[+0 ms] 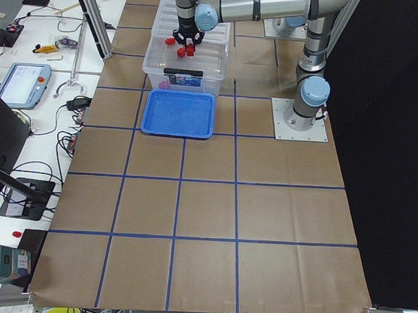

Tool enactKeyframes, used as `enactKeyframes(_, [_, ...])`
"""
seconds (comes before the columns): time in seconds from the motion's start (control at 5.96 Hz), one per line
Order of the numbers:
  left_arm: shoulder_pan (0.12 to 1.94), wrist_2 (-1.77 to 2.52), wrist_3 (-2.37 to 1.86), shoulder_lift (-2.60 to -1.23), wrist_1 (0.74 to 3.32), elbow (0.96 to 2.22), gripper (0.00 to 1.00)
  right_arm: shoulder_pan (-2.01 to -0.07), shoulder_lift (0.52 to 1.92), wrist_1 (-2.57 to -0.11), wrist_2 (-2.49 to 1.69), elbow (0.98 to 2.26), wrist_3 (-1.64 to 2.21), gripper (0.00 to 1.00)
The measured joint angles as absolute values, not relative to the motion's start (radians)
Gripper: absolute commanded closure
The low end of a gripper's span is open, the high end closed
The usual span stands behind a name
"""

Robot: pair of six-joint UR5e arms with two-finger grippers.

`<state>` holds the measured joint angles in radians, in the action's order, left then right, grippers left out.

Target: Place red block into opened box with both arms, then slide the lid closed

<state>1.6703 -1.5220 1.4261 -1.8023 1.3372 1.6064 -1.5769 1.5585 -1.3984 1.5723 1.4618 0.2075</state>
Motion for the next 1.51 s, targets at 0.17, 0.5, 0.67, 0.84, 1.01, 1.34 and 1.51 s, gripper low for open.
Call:
enactKeyframes(0.17, [1.674,-1.521,1.425,-1.824,1.251,1.657,0.96,-1.577,1.559,-1.398,1.572,1.462,0.207,0.0])
enactKeyframes(0.5, [1.674,-1.525,1.427,-1.887,1.093,1.744,0.94,-1.576,1.559,-1.397,1.572,1.462,0.206,0.0])
enactKeyframes(0.67, [1.677,-1.526,1.428,-1.927,1.047,1.759,0.94,-1.575,1.559,-1.397,1.572,1.461,0.205,0.0])
enactKeyframes(0.84, [1.679,-1.527,1.43,-1.96,1.015,1.764,0.89,-1.572,1.559,-1.397,1.572,1.461,0.204,0.0])
enactKeyframes(1.01, [1.679,-1.528,1.431,-1.987,0.994,1.767,0.85,-1.569,1.559,-1.397,1.573,1.46,0.203,0.0])
enactKeyframes(1.34, [1.68,-1.529,1.433,-2.016,0.97,1.768,0.27,-1.566,1.561,-1.397,1.576,1.459,0.204,0.0])
enactKeyframes(1.51, [1.68,-1.528,1.433,-2.024,0.962,1.768,0.02,-1.566,1.56,-1.398,1.576,1.46,0.208,0.0])
